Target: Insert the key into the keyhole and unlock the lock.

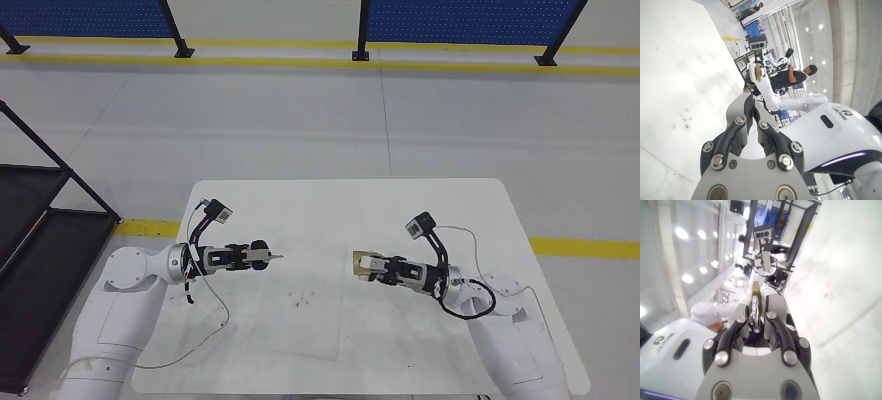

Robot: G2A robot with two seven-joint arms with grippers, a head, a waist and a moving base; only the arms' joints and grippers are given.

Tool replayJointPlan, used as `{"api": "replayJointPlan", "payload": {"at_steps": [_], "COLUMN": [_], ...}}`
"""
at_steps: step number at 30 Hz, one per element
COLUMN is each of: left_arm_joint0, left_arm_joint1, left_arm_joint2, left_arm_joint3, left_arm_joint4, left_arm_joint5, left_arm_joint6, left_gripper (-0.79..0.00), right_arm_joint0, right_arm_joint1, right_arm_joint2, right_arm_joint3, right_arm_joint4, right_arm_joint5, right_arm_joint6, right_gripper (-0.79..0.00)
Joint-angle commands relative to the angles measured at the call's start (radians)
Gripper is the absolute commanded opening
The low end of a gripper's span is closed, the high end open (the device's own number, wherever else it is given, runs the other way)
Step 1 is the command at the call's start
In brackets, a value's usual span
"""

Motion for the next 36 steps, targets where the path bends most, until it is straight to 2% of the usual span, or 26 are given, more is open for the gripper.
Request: {"api": "replayJointPlan", "payload": {"at_steps": [1, 6, 20, 22, 27, 36], "left_arm_joint0": [0.000, 0.000, 0.001, 0.009, -0.024, -0.119], "left_arm_joint1": [0.000, 0.000, 0.000, -0.005, -0.014, -0.030], "left_arm_joint2": [0.000, 0.000, 0.002, 0.043, 0.131, 0.264], "left_arm_joint3": [0.000, 0.000, -0.004, -0.034, -0.066, -0.037], "left_arm_joint4": [0.000, 0.000, -0.001, -0.018, 0.014, 0.057], "left_arm_joint5": [0.000, 0.000, -0.001, 0.004, 0.006, -0.005], "left_arm_joint6": [0.000, 0.000, 0.005, 0.016, 0.053, 0.100], "left_gripper": [-0.785, -0.785, -0.785, -0.785, -0.785, -0.785], "right_arm_joint0": [-0.004, -0.009, -0.006, -0.006, -0.006, -0.006], "right_arm_joint1": [0.001, 0.002, 0.005, 0.005, 0.005, 0.005], "right_arm_joint2": [-0.005, -0.011, -0.012, -0.012, -0.012, -0.012], "right_arm_joint3": [-0.008, 0.006, 0.015, 0.015, 0.015, 0.015], "right_arm_joint4": [-0.007, -0.013, 0.010, 0.010, 0.010, 0.010], "right_arm_joint5": [-0.002, -0.001, -0.003, -0.003, -0.003, -0.003], "right_arm_joint6": [-0.026, -0.077, -0.072, -0.072, -0.072, -0.072], "right_gripper": [-0.785, -0.785, -0.785, -0.785, -0.785, -0.785]}}
